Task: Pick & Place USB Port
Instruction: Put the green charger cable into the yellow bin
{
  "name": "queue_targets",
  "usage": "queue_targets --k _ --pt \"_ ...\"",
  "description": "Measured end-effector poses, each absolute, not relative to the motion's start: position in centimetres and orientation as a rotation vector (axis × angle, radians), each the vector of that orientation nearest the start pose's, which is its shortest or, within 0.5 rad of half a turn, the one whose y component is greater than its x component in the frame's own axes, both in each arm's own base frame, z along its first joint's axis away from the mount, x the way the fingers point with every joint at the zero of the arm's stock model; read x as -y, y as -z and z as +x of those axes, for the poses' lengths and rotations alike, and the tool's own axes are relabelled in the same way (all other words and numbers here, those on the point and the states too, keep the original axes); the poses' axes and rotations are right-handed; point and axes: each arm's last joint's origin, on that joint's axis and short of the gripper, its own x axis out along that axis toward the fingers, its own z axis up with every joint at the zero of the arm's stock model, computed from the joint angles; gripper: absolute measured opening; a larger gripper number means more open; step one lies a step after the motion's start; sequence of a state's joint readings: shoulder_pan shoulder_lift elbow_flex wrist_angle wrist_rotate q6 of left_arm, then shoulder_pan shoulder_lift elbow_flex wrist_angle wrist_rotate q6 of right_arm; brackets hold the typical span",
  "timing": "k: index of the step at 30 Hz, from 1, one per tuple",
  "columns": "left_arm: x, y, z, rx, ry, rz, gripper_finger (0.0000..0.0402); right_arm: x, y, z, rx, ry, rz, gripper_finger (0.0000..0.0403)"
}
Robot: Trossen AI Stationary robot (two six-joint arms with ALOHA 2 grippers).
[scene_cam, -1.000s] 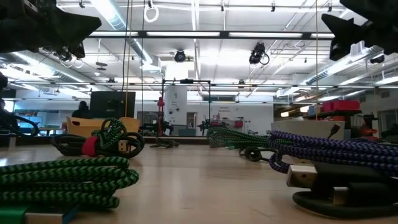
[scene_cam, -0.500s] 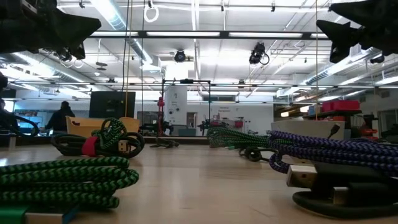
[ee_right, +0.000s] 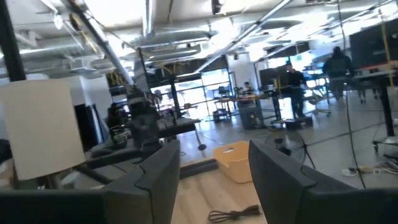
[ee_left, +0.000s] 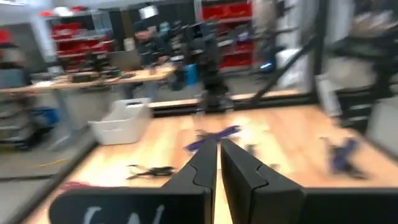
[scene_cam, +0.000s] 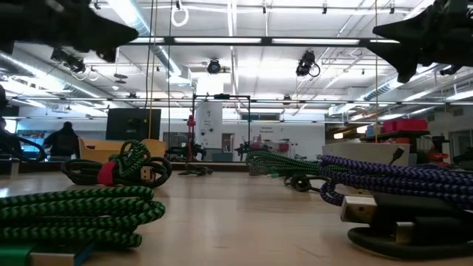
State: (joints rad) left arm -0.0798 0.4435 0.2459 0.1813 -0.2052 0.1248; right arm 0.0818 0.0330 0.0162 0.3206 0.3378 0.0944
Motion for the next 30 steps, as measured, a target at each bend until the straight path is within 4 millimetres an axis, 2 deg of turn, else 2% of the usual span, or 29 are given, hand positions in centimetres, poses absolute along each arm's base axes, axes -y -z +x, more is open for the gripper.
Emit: queue_targets --k 3,5,12,16,23,30 --pt "-0.1 -23.4 14.3 -0.196 -0.222 0.196 0.0038 0.2 -19.7 9.3 0.31 0.225 0.157 0.0191" --pt "-0.4 -23.6 15.4 -0.293 -0.228 0.208 0.0059 0.2 -19.7 9.3 0.31 0.224 0.157 0.0191" --pt "-0.1 -23.5 19.8 -0.473 0.001 0.176 0.0162 0.2 -19.7 9.3 0.31 0.223 0.161 0.0191" --pt "0.8 -22.4 21.9 -0.594 0.098 0.171 0.0199 0.1 -19.6 9.4 0.305 0.223 0.163 0.0191" --pt "3.4 -20.2 24.1 -0.8 0.217 0.206 0.0208 0.1 -19.4 9.4 0.28 0.224 0.158 0.0191" --pt "5.1 -19.2 25.3 -0.887 0.27 0.249 0.0194 0.1 -19.4 9.4 0.278 0.223 0.164 0.0191"
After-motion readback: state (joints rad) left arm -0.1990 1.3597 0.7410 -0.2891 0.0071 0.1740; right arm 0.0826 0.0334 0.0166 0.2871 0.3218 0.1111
